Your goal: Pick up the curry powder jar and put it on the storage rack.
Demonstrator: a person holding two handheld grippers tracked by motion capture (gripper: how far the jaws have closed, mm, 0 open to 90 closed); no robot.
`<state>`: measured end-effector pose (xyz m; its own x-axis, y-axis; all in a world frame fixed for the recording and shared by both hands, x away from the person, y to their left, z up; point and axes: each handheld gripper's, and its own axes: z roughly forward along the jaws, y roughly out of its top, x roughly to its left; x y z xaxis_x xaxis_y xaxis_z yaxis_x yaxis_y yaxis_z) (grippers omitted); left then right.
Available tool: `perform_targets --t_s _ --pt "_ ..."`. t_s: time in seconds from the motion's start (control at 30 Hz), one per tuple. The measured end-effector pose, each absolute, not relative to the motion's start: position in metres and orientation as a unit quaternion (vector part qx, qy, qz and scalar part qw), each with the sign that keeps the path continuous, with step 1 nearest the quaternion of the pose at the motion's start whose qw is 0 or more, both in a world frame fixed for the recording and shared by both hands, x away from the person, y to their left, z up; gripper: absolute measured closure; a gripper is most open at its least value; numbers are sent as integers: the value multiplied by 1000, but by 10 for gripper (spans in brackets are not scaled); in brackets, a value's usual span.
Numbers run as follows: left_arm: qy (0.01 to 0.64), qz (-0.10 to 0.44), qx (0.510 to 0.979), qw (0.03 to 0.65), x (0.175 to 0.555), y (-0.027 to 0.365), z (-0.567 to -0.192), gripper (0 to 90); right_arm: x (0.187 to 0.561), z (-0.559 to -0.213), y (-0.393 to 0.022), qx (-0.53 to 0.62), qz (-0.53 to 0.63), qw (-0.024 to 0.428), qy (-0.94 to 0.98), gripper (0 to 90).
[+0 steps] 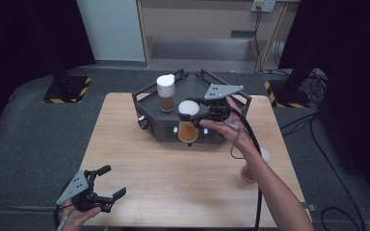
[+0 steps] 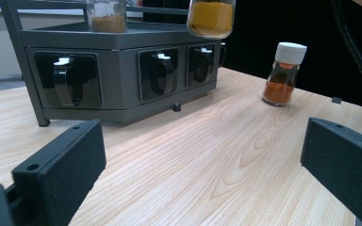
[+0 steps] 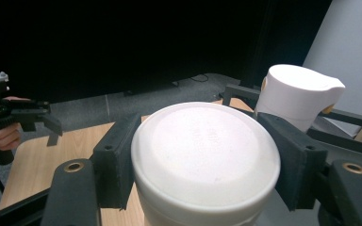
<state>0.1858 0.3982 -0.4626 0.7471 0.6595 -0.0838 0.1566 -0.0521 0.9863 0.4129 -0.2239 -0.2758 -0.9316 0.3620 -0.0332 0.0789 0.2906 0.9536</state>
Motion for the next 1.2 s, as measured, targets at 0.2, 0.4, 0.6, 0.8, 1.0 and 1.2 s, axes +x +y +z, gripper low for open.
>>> perform_targets --t_s 0.2,0.4,0.6,0.8,1.0,1.2 --pt "292 201 697 623 186 398 -463 0 417 -270 -218 147 573 124 797 340" --pt "292 201 698 623 186 399 -463 0 424 -265 -215 171 575 134 789 341" --pt "294 201 697 622 186 399 -463 0 433 -259 -209 202 569 159 782 341" --pt "295 201 697 622 186 400 -463 0 445 -257 -203 230 560 182 775 341" --pt "296 202 696 623 186 400 -464 0 455 -265 -199 262 559 200 761 341" --pt "297 203 695 623 186 401 -464 0 466 -273 -192 281 552 215 756 341"
